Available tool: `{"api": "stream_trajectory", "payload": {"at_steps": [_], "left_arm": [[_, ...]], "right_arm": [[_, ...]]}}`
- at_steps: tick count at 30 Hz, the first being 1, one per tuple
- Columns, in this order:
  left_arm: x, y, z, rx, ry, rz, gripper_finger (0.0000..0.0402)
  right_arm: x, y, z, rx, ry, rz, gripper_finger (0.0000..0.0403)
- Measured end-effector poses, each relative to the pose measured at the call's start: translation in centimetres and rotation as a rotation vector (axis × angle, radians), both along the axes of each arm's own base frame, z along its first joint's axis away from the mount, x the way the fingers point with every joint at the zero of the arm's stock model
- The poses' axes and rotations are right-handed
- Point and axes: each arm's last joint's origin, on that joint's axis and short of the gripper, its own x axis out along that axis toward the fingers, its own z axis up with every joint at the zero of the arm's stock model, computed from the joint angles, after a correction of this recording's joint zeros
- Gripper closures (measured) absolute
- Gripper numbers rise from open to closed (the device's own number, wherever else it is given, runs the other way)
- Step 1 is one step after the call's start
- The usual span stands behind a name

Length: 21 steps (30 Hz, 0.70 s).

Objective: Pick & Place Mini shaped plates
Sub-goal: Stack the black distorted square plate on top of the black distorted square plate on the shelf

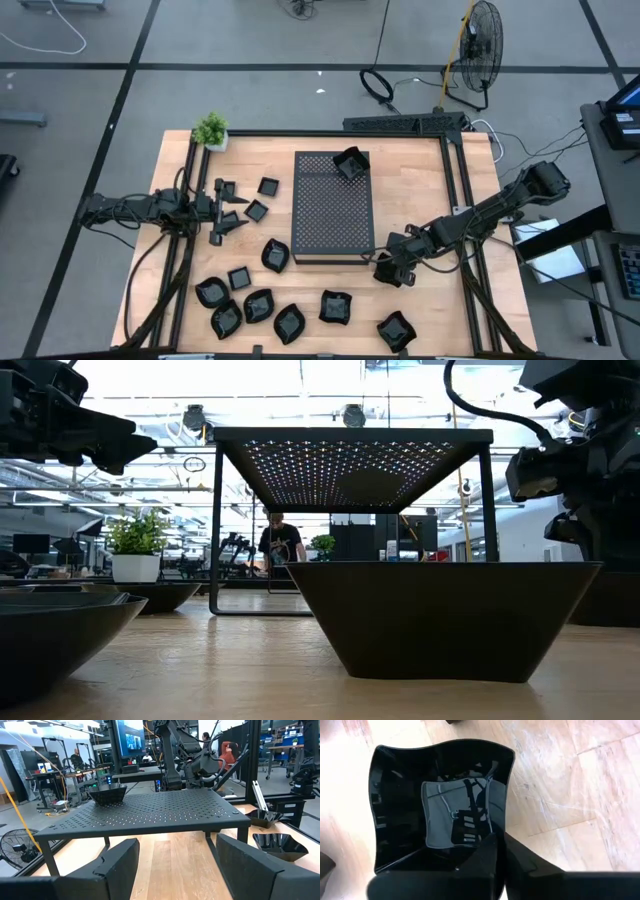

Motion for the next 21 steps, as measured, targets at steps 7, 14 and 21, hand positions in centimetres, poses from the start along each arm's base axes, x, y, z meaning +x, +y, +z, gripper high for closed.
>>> {"api": "stream_trajectory", "payload": {"at_steps": [7, 14, 21], "left_arm": [[0.0, 0.0, 0.0, 0.0, 0.0, 0.0, 0.0133], [0.0, 0.0, 0.0, 0.0, -0.001, 0.0, 0.0133], [0.0, 0.0, 0.0, 0.0, 0.0, 0.0, 0.0133]], "right_arm": [[-0.2, -1.1, 1.2, 0.081, -0.008, -0.042, 0.0402], [-2.0, -2.7, 4.0, 0.127, -0.069, -0.145, 0.0402], [-5.4, -3.8, 6.4, 0.22, -0.062, -0.227, 0.0402]]}}
